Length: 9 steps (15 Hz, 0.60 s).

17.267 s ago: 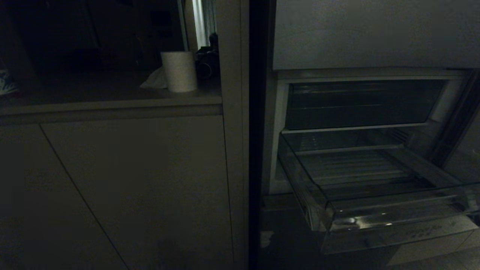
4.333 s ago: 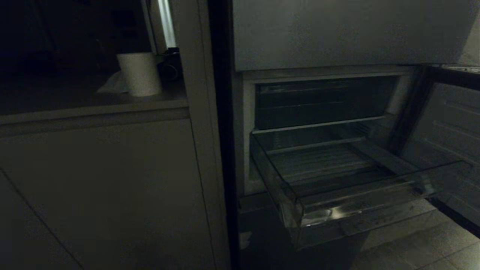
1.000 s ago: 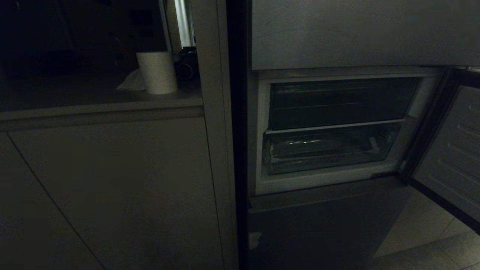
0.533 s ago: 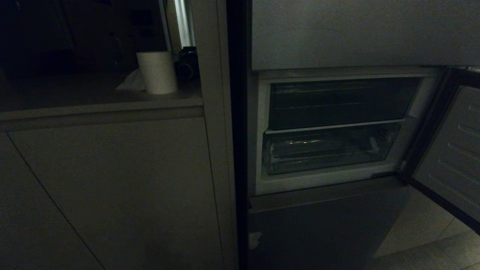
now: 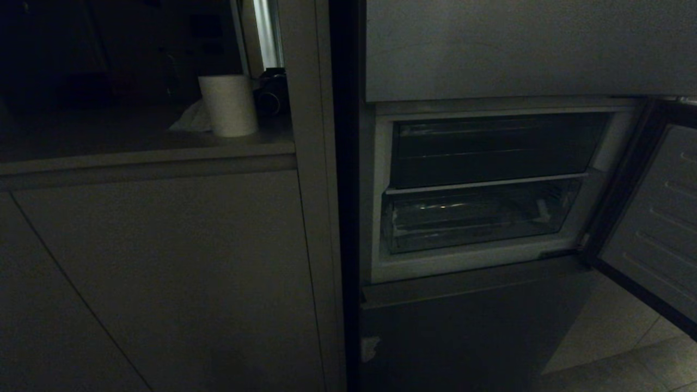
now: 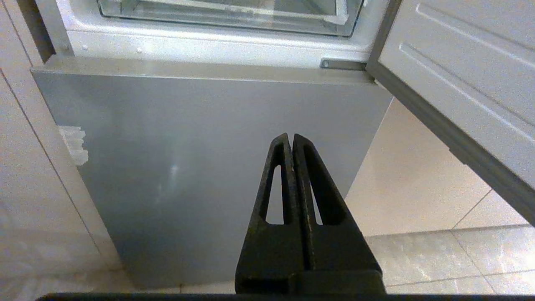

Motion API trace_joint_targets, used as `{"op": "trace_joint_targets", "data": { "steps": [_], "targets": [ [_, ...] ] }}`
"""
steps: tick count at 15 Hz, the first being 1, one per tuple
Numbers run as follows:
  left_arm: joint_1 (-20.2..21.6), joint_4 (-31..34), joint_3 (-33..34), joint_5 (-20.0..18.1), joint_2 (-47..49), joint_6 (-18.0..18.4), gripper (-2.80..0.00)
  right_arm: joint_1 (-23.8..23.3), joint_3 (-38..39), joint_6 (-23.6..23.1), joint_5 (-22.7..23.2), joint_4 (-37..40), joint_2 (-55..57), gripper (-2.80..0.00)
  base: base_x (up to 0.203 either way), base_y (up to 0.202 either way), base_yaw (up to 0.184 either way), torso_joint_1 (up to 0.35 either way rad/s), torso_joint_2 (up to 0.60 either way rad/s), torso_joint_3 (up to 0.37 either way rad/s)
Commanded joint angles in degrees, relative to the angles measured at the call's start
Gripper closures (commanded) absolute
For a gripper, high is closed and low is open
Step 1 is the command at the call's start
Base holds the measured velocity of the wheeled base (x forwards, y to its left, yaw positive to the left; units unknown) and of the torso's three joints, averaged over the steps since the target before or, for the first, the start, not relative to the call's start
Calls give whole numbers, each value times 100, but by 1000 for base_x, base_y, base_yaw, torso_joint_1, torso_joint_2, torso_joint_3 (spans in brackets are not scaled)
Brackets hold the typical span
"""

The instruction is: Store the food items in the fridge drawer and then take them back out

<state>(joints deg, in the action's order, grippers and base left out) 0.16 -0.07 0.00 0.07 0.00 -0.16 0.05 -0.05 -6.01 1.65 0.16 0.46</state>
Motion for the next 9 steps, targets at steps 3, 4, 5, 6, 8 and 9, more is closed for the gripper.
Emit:
{"op": "trace_joint_targets", "data": {
  "steps": [3,4,5,6,8,9],
  "targets": [
    [2,-10,0,1,0,-2,0,4,5,25,-6,15,-55,0,0,0,0,0,0,0],
    [2,-1,0,1,0,-11,0,-3,-2,60,-14,10,-55,0,0,0,0,0,0,0],
    [2,-1,0,1,0,-19,0,4,5,65,-24,10,-55,0,0,0,0,0,0,0],
    [2,-1,0,1,0,-19,0,4,5,74,-42,10,-55,0,0,0,0,0,0,0],
    [2,-1,0,1,0,-25,0,4,-4,136,-54,2,-55,0,-122,0,0,15,2,3],
    [2,-1,0,1,0,-28,0,4,-4,162,-59,-7,-55,0,-191,0,1,1,6,3]
  ]
}}
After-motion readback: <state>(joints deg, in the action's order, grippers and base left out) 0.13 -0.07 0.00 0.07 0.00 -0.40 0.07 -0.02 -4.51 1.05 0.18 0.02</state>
